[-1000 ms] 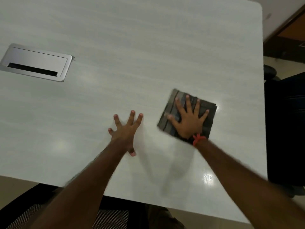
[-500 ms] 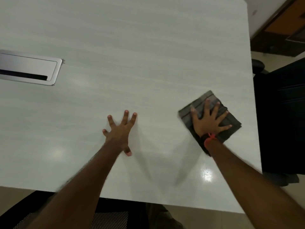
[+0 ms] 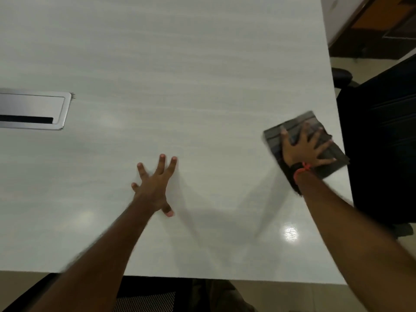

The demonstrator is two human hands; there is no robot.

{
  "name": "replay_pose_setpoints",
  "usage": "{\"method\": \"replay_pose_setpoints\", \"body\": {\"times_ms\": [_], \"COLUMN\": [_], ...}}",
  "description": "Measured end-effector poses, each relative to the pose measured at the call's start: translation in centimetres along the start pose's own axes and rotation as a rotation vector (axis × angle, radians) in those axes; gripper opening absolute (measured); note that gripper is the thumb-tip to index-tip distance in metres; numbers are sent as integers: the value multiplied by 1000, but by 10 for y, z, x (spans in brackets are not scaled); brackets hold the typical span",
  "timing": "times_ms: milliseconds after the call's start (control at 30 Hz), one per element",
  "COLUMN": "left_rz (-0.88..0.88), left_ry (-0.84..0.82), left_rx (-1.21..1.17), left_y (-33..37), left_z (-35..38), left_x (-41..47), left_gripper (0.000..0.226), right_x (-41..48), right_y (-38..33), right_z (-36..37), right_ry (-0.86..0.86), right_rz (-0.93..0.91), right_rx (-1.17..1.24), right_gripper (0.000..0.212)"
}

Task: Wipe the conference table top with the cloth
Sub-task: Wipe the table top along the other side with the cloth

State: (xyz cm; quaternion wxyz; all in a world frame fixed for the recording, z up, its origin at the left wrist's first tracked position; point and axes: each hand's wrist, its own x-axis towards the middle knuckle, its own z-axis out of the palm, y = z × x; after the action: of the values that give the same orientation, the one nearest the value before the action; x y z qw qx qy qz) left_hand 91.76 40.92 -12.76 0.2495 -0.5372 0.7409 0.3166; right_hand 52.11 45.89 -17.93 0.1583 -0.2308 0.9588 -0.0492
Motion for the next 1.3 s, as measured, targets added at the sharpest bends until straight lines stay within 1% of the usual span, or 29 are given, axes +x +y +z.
{"method": "replay_pose_setpoints", "body": {"times_ms": [67, 100, 167, 233, 300, 333, 367, 400, 433, 467, 533, 567, 600, 633, 667, 700, 733, 833, 900, 933, 967, 1000, 1033, 1067, 1133, 1200, 1233, 1267, 1300], "left_rz": [6, 2, -7, -6, -3, -1, -2, -6, -13, -19, -21, -22, -25, -23, -13, -2, 8, 48, 96, 122, 152, 184, 212, 234, 255, 263, 267, 272, 278], "left_ry": [2, -5, -20, -24, -25, -26, -24, -20, -14, -11, -11, -13, -15, -16, -13, -8, -5, 42, 119, 162, 196, 211, 209, 200, 195, 196, 188, 176, 169], "left_rx": [-6, -8, -2, 4, 4, 1, -3, -6, -7, -3, 11, 15, 8, -2, -8, -8, -7, -2, -18, -39, -62, -78, -84, -79, -47, -26, -29, -44, -64], "left_y": [-2, -1, -1, -2, -3, -3, -3, -4, -4, -4, -1, -1, 0, 0, -1, -2, -3, -13, -29, -41, -55, -70, -84, -97, -121, -139, -144, -147, -149], "left_z": [1, 0, -1, -1, -1, 0, 1, 1, 2, 2, 1, 1, 0, 0, 0, 1, 1, 6, 10, 11, 12, 12, 11, 11, 13, 18, 21, 24, 27], "left_x": [3, 3, 4, 5, 5, 5, 5, 5, 5, 4, 4, 4, 4, 4, 5, 6, 6, 3, -2, -4, -6, -9, -10, -12, -15, -17, -18, -18, -18], "left_gripper": [157, 157, 157, 157, 157, 157, 157, 157, 158, 158, 157, 157, 157, 156, 156, 156, 156, 151, 139, 130, 120, 112, 106, 104, 107, 112, 114, 114, 114], "right_x": [-1, -10, -46, -93, -126, -125, -112, -91, -65, -38, 4, 16, 18, 12, -1, -19, -41, -127, -171, -178, -177, -172, -163, -152, -126, -118, -125, -140, -165], "right_y": [-11, -27, -65, -98, -109, -104, -96, -83, -66, -46, -7, 4, 6, -1, -15, -32, -51, -97, -100, -92, -80, -65, -48, -33, -14, -21, -35, -53, -71], "right_z": [1, 9, 32, 59, 69, 68, 62, 55, 46, 33, 7, -3, -9, -8, -1, 10, 24, 66, 78, 78, 77, 72, 68, 62, 47, 40, 43, 51, 62], "right_ry": [11, 2, -21, -56, -127, -147, -131, -89, -47, -17, -17, -15, -15, -16, -12, -13, -27, -88, -140, -170, -172, -149, -111, -71, -58, -18, 8, 16, 3], "right_rz": [43, 6, -185, -467, -711, -774, -790, -744, -642, -502, -185, -65, 15, 53, 49, 0, -91, -505, -791, -875, -895, -849, -764, -664, -434, -224, -147, -111, -125], "right_rx": [38, 30, -27, -123, -196, -201, -187, -164, -139, -119, -45, -1, 33, 55, 59, 36, 4, -126, -234, -256, -252, -232, -209, -189, -138, -74, -44, -29, -25], "right_gripper": [101, 95, 88, 86, 87, 86, 85, 84, 83, 84, 91, 94, 96, 95, 93, 90, 86, 82, 82, 81, 81, 81, 81, 82, 88, 98, 101, 100, 95]}}
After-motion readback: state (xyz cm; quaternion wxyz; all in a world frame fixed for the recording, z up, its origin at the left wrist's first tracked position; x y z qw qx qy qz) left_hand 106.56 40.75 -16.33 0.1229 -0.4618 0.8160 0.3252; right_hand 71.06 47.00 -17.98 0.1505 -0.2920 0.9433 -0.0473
